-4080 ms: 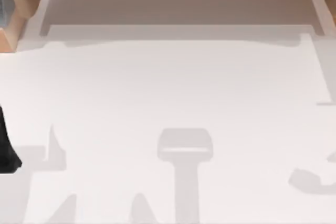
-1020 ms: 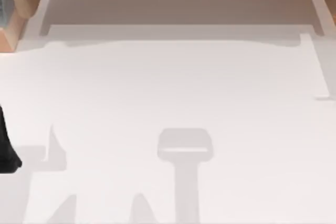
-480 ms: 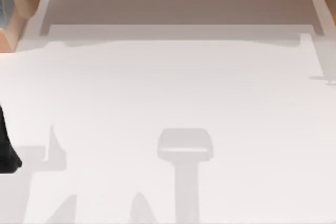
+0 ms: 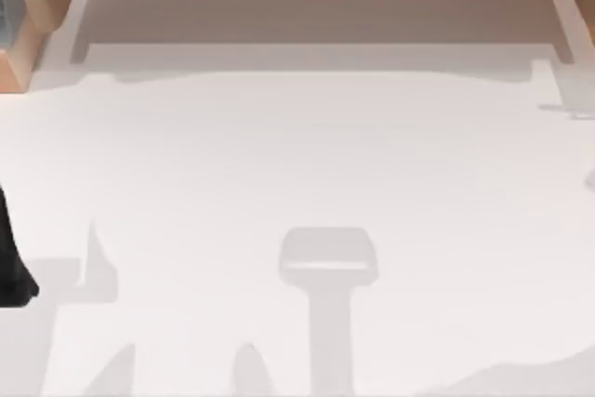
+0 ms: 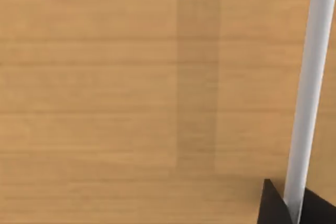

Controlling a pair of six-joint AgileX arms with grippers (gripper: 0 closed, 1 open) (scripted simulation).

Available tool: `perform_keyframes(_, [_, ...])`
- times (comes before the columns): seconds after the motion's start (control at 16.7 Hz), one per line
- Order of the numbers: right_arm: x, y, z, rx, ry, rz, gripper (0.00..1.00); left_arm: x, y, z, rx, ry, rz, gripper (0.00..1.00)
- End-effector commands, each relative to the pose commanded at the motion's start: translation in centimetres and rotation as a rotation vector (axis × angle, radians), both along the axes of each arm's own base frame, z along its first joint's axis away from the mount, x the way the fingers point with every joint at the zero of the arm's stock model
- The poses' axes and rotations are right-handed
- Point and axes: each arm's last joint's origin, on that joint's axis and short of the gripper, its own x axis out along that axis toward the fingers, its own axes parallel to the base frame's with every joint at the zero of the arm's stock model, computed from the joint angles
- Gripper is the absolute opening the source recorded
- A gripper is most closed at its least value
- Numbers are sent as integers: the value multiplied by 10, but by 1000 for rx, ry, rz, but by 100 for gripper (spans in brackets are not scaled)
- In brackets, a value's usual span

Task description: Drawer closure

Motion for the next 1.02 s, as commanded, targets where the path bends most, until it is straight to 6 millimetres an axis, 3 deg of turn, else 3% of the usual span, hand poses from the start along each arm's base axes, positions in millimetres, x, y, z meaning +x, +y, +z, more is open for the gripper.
perform_keyframes(0.18, [18,1,0,1,4,-1,0,0,0,0,0,0,0,100])
perform_keyframes(0.54, [21,0,-1,6,10,-5,0,0,0,0,0,0,0,100])
perform_keyframes(1.02, [80,0,0,3,5,-4,0,0,0,0,0,0,0,100])
